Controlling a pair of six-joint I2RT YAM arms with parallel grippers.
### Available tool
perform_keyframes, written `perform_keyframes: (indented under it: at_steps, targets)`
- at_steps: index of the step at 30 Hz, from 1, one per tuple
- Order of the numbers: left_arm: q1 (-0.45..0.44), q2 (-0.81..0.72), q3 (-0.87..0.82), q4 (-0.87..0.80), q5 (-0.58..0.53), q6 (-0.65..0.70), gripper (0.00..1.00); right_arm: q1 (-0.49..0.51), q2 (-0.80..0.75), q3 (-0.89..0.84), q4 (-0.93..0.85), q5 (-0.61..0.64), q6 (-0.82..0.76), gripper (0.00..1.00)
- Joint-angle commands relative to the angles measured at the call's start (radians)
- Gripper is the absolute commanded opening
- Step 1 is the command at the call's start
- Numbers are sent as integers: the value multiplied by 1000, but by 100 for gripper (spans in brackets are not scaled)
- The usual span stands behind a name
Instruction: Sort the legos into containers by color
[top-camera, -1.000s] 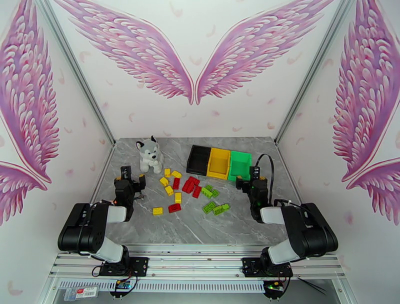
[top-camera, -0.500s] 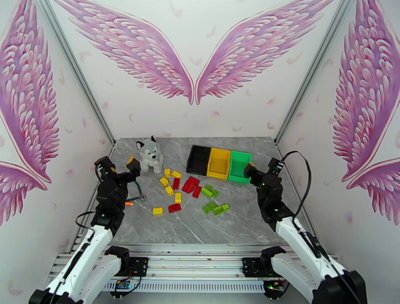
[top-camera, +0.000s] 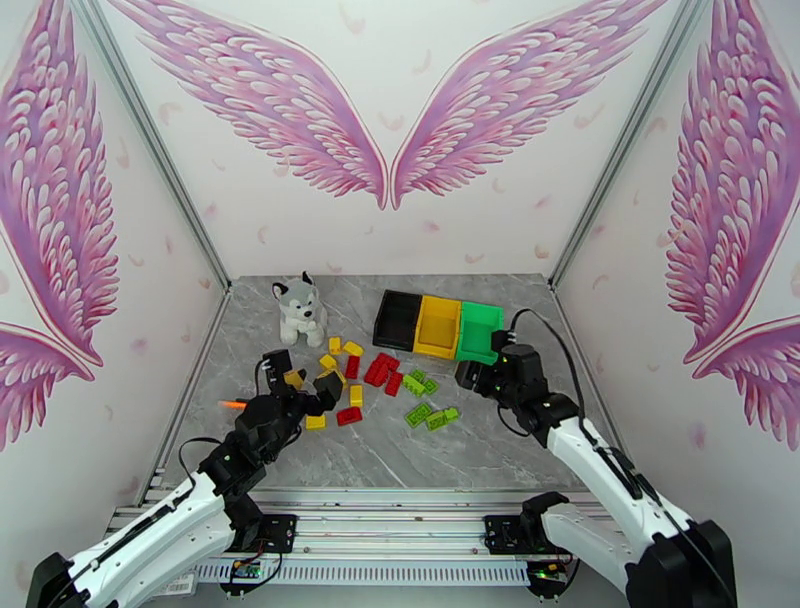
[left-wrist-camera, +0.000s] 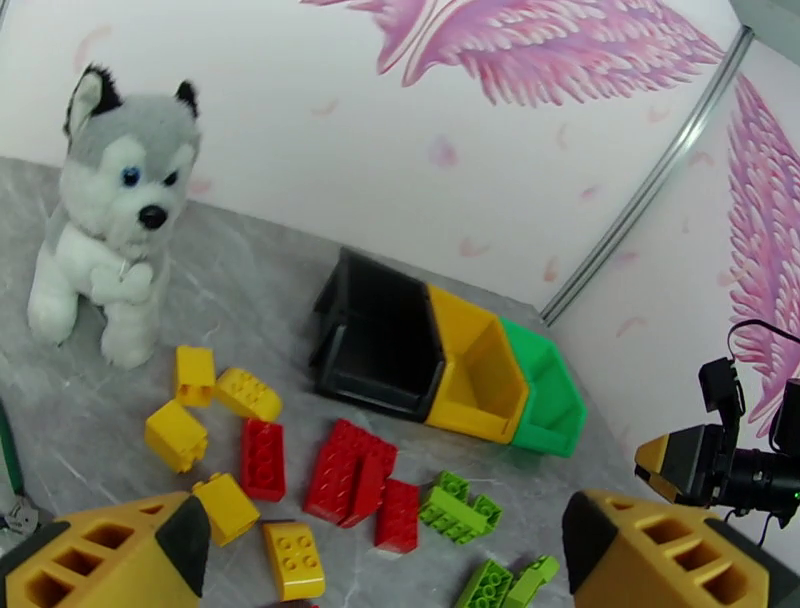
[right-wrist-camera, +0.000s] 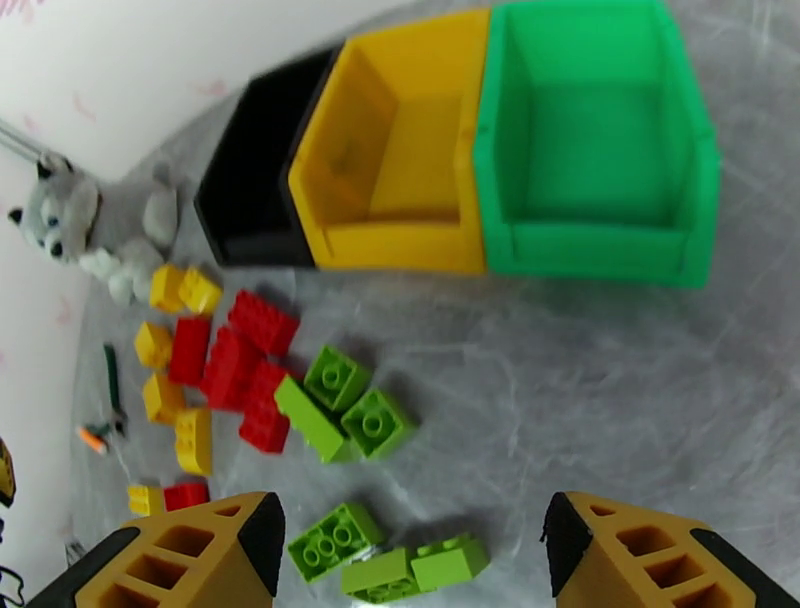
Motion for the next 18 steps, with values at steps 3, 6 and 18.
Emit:
perform_keyframes:
  at_steps: [3, 6, 18]
  targets:
    - [-5, 132, 125, -115, 39, -29, 99, 168, 134, 82, -44, 34, -45, 80]
    - [-2, 227, 166, -128, 99, -20, 99, 226, 260, 130, -43, 71, -52, 76]
    - [-99, 558, 256, -26, 160, 34, 83, 368, 553, 308, -87, 213, -91, 74]
